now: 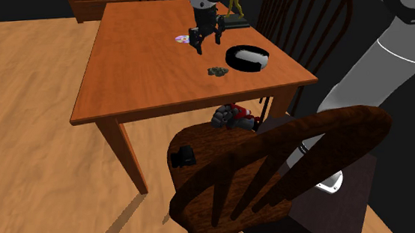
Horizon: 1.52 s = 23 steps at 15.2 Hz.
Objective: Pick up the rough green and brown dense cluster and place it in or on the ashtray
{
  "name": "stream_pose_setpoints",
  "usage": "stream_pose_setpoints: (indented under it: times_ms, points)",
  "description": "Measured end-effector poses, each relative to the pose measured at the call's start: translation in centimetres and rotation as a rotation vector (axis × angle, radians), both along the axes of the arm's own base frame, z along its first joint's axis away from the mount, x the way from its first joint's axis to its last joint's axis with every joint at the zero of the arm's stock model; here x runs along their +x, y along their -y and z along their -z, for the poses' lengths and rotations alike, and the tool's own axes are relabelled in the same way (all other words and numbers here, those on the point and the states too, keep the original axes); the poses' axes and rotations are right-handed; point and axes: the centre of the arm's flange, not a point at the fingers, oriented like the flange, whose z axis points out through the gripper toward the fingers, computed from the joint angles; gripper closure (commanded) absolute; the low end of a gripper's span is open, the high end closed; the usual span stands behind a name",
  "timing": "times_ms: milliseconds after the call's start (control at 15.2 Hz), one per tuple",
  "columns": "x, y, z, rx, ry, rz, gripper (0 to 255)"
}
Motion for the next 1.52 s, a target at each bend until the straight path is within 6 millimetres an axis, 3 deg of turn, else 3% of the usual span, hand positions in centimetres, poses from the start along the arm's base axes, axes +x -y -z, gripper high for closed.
stream_pose_setpoints:
  times_ms: [132,528,990,1056,1518]
  points:
    - [1.1,-0.3,0.9,-0.004,-0.009,0.016,0]
    - [1.4,0.0,4.0,-0.005,-0.012,0.022,0]
    - [1.3,0.1,4.7,-0.005,-0.011,0.022,0]
    - [1.3,0.1,4.7,-0.005,-0.011,0.022,255]
    - [1.3,0.1,4.7,-0.005,-0.011,0.022,255]
